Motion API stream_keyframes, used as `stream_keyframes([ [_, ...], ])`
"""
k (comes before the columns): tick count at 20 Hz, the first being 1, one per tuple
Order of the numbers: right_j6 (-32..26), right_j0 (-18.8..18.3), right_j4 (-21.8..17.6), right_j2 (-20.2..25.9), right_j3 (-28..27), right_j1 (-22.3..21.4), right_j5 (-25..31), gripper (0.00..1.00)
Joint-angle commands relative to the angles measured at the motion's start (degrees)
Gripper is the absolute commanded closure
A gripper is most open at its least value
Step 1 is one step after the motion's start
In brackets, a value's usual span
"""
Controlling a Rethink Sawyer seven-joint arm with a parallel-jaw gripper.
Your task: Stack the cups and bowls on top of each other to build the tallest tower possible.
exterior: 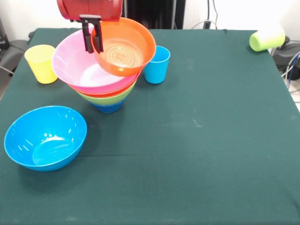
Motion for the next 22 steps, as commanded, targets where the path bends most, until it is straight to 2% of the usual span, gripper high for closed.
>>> stream_keyframes([
  [1,-16.6,-0.9,-5.8,3.3,0.5,3.3,0.3,1.00],
  [12,-15.7,-1.1,-7.6,4.4,-0.6,4.5,0.8,1.00],
  [17,-13.8,-0.8,-9.0,4.2,0.7,5.1,-1.9,1.00],
  [22,-13.6,-0.8,-9.0,4.6,0.9,4.8,-1.2,1.00],
])
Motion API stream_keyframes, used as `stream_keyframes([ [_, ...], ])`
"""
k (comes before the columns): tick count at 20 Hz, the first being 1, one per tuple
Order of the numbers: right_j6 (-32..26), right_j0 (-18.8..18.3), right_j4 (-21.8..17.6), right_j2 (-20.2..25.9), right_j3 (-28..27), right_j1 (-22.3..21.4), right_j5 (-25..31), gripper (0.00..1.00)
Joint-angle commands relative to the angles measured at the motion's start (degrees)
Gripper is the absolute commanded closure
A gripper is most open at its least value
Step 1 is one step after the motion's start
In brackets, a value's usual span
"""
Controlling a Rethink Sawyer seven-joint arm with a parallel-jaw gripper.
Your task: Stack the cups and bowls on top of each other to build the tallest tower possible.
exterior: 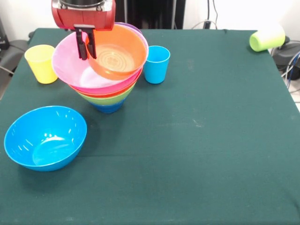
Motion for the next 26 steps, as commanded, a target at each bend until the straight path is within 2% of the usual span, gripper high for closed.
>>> stream_keyframes([
  [1,-13.6,0.8,-4.4,3.0,0.9,2.8,-1.2,1.00],
  [10,-15.7,-1.2,-5.2,3.8,1.0,3.9,-2.0,1.00],
  [26,-16.2,-2.2,-6.5,5.3,0.3,4.6,-1.0,1.00],
])
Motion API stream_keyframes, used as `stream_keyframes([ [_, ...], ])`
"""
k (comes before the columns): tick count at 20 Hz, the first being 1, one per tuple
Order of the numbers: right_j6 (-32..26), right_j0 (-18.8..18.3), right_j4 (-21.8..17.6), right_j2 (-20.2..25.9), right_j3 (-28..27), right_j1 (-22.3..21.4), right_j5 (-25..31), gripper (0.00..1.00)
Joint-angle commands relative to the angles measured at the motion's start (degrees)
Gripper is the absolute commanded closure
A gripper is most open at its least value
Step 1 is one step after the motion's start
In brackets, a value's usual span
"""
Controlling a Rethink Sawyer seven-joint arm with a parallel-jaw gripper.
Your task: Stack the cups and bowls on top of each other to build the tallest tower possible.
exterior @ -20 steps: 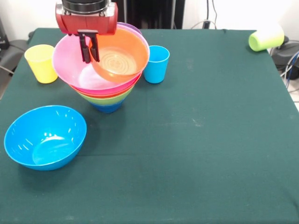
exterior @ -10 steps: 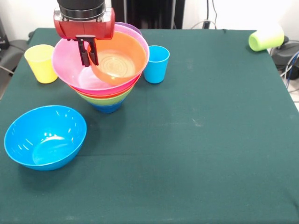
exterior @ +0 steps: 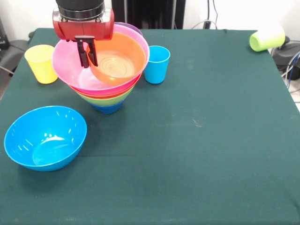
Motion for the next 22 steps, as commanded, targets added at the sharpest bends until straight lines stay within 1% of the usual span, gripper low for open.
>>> stream_keyframes([
  [1,-16.2,0.2,-5.0,2.9,0.3,2.0,-1.1,1.00],
  [5,-16.4,-0.3,-5.4,3.2,0.6,1.9,-1.2,1.00],
  [7,-16.2,-0.9,-5.8,3.3,1.6,1.7,-2.0,1.00],
  [22,-14.6,-1.4,-7.3,3.7,2.8,2.1,-3.3,1.00],
])
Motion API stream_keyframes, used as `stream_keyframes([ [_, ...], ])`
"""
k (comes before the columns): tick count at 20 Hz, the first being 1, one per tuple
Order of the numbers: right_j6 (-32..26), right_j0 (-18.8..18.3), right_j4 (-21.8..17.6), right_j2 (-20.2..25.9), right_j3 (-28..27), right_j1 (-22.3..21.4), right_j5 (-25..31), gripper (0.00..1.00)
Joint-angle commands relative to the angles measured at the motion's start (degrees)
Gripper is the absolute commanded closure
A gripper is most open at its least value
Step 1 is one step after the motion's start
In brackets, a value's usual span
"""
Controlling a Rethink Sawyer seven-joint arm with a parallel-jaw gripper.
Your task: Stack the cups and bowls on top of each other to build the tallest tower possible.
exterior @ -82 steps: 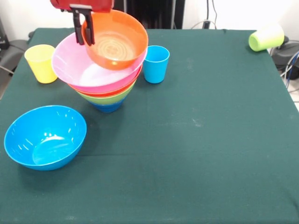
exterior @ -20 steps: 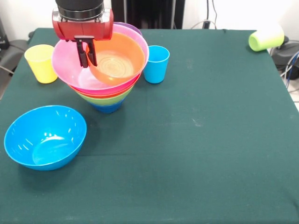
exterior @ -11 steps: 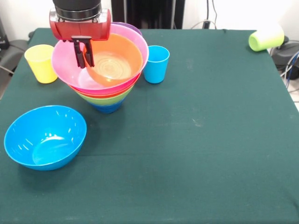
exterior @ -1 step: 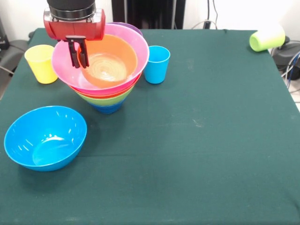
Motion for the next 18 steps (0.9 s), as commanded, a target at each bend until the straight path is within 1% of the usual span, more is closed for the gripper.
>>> stream_keyframes([
  [1,-14.6,0.7,-5.0,2.5,2.5,2.1,-3.3,1.00],
  [2,-14.6,0.7,-5.1,2.5,2.5,2.0,-3.3,1.00],
  [3,-14.7,0.4,-5.1,2.9,2.9,2.1,-3.7,0.00],
  [6,-14.7,-0.2,-3.7,3.4,3.1,2.7,-2.9,0.00],
  [9,-14.1,-0.2,-3.8,3.5,2.9,2.8,-2.9,0.00],
  [13,-12.2,1.0,-4.7,2.2,2.5,2.3,-2.4,0.00],
  [18,-11.9,1.0,-4.7,2.2,2.4,2.6,-2.6,0.00],
])
